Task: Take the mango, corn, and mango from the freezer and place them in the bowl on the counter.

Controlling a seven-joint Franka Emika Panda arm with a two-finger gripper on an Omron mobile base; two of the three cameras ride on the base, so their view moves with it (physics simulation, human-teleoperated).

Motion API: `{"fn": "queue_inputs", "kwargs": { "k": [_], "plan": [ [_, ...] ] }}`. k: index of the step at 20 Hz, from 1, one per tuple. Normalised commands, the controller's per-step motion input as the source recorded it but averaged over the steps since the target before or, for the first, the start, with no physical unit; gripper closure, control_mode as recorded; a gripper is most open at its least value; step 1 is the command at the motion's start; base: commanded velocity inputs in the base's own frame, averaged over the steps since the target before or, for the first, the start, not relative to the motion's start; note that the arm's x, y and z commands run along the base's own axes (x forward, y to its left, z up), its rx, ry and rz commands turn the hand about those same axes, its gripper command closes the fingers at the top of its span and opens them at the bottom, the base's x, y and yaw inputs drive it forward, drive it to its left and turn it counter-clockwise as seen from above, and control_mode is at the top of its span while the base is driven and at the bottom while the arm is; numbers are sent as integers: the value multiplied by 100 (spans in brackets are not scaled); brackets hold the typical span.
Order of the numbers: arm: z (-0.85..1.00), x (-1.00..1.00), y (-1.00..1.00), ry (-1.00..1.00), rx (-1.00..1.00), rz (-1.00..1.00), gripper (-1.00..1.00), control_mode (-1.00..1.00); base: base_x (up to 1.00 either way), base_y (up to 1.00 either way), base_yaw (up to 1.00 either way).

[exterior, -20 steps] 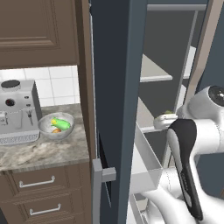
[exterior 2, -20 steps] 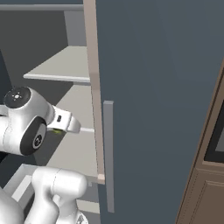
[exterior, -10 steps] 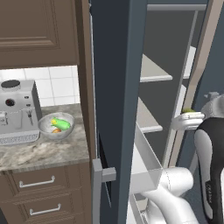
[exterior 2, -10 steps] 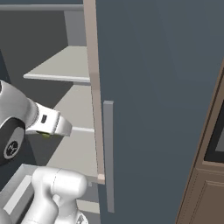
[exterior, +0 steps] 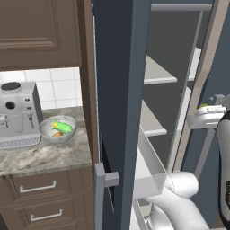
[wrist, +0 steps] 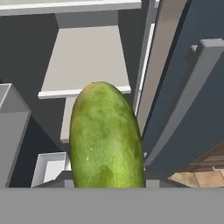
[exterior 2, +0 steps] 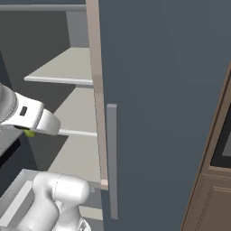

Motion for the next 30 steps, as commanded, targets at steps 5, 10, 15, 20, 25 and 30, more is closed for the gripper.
{"fn": "queue_inputs", "kwargs": {
  "k": [5, 10, 15, 20, 25, 30],
  "plan": [
    [0, -7, 2, 0, -1, 0, 100, 100, -66, 2, -1],
    [0, 0, 0, 0, 0, 0, 100, 100, -100, 7, -5],
    [0, 0, 0, 0, 0, 0, 100, 100, -77, 90, 1],
    [0, 0, 0, 0, 0, 0, 100, 100, -52, 100, 0],
    [0, 0, 0, 0, 0, 0, 100, 100, -100, 33, 7],
    [0, 0, 0, 0, 0, 0, 100, 100, -96, 18, 0]
  ]
}}
